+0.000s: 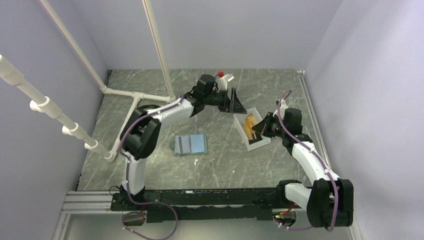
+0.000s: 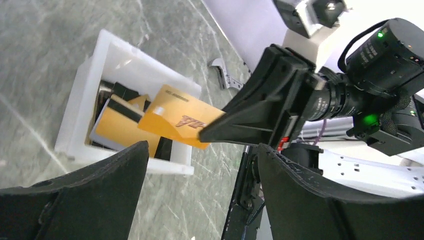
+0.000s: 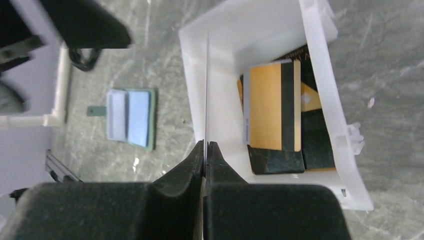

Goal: Put the credit cards into the card holder
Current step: Pick up the credit card from the storage box.

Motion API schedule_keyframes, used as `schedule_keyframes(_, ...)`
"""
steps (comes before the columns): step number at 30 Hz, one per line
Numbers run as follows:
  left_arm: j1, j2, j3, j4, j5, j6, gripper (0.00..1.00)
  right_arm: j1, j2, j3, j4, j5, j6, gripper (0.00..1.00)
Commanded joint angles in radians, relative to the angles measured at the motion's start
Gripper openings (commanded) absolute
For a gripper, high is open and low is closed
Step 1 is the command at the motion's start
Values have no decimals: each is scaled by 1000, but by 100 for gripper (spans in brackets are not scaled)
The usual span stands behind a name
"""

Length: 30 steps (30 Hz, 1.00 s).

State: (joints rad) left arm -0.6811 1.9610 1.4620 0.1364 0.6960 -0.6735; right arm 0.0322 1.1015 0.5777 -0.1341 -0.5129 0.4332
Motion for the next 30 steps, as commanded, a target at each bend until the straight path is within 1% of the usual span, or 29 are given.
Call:
schedule_keyframes(1,20,156,152,7,312,-15,85,-71,-77,-38,257,-147,61,0)
schedule_keyframes(5,22,226,206,50,375,-40,83,-118,-124,-50,259,-201,70,0)
schedule_keyframes(8,21,260,210,187,430,-126,80,-138,-128,-54,272,-256,80,0)
schedule_keyframes(11,22,300,256,181,447,-142,79,-141,-112,-57,304,-308,102,0)
schedule_keyframes(12,22,308,254,215,459,-167,78,-141,-106,-56,308,-321,106,0)
schedule_keyframes(14,22,321,235,372,496,-280,78,-141,-97,-51,303,-335,107,0)
schedule_keyframes(16,22,334,226,488,508,-354,74,-141,-93,-51,305,-348,109,0)
schedule_keyframes(20,23,364,242,551,505,-409,59,-141,-67,-64,348,-398,136,0)
schedule_keyframes(24,23,410,261,663,503,-527,43,-141,-55,-71,347,-411,137,0)
schedule_keyframes(25,24,420,264,693,497,-562,35,-141,-54,-71,345,-413,136,0)
schedule_keyframes(26,26,432,267,718,491,-595,23,-141,-55,-70,328,-405,132,0)
schedule_keyframes(27,26,441,270,746,487,-632,11,-142,-58,-68,303,-384,125,6)
schedule_keyframes(28,27,446,270,767,480,-671,1,-145,-66,-65,274,-357,116,17)
schedule_keyframes(29,30,451,270,775,472,-690,0,-150,-79,-66,253,-332,112,29)
schedule_keyframes(30,31,453,269,780,467,-704,0,-158,-96,-71,239,-308,112,36)
